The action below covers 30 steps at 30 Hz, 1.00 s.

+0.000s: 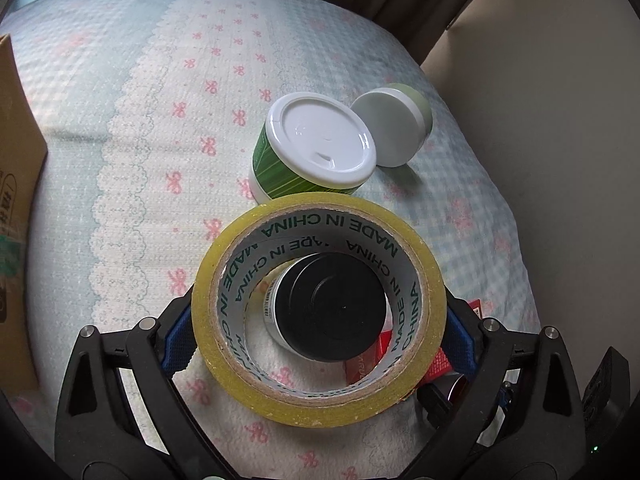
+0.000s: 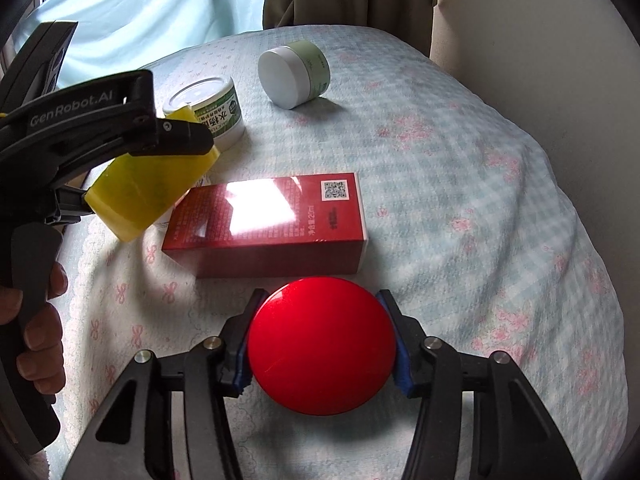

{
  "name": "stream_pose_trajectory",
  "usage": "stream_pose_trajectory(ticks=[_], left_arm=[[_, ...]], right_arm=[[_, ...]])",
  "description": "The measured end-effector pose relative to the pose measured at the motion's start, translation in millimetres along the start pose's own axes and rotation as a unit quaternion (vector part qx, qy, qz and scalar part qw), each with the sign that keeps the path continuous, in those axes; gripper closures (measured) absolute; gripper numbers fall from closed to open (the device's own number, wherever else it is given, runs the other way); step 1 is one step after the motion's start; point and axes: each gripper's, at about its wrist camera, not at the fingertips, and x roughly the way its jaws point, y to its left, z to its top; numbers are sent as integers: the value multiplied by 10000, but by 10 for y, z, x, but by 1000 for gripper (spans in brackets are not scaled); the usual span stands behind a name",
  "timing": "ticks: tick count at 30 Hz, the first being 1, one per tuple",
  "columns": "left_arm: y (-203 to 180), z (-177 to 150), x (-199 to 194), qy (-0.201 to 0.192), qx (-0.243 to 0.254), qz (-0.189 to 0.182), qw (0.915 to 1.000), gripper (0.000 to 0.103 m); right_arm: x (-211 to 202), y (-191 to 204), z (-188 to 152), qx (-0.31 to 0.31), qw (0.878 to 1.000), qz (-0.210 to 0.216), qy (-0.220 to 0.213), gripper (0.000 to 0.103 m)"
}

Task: Organize rigid objects
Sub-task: 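Grasp the yellow tape roll with the left tool while the right tool grasps the red-lidded tin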

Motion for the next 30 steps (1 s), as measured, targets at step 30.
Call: stream_pose_trajectory(ticks=[30], left_arm=[[-749, 233, -3336, -1219, 201, 764, 9894, 7]], right_arm=[[-2619, 248, 985, -361, 9943, 392, -927, 53]])
